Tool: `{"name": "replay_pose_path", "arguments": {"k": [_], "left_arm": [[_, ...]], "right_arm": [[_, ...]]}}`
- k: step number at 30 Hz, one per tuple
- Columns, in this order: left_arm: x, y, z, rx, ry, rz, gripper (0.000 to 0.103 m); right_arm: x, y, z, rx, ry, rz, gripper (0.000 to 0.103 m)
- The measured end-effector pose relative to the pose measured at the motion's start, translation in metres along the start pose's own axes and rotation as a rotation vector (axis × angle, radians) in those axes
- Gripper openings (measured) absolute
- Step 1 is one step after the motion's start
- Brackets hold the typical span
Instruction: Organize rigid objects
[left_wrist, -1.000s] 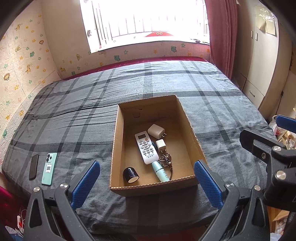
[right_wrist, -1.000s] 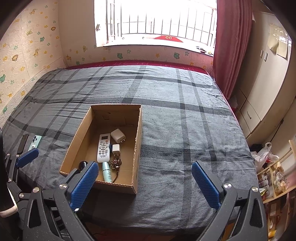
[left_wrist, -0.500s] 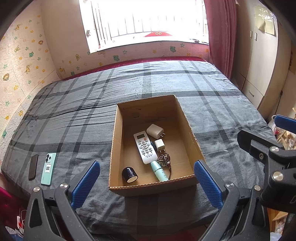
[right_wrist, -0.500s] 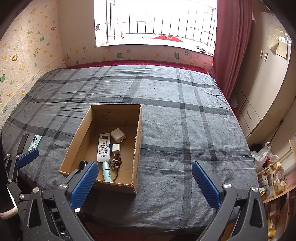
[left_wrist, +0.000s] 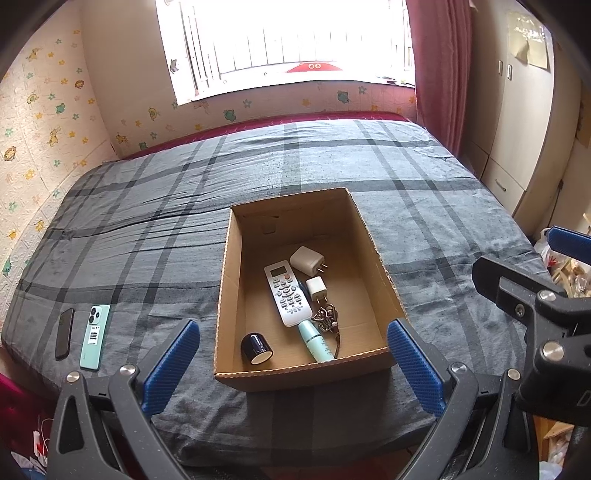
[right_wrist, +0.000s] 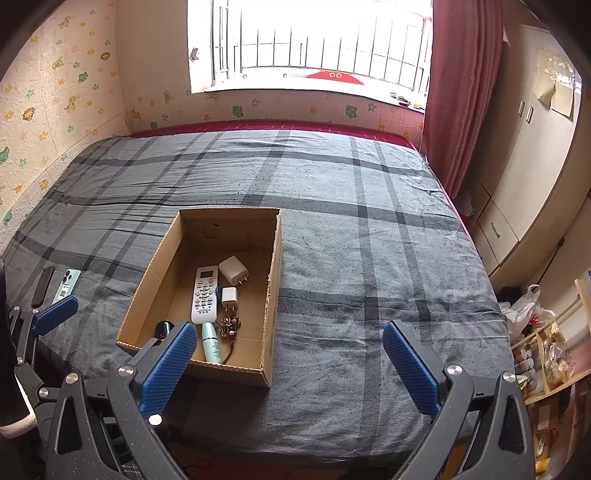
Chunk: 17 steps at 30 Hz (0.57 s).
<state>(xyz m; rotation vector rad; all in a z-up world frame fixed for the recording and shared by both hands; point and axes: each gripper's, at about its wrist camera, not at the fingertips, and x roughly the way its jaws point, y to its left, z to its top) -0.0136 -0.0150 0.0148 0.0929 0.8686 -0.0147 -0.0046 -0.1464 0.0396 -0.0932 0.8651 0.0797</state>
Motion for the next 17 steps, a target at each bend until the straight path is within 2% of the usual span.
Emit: {"name": "replay_pose_path", "arguments": {"k": [17], "left_arm": [[0.0040, -0.0026, 0.0038, 0.016, -0.010, -0.008, 0.103]], "right_arm": [[0.0012, -0.0006, 0.0040, -0.011, -0.018, 0.005, 0.103]]}}
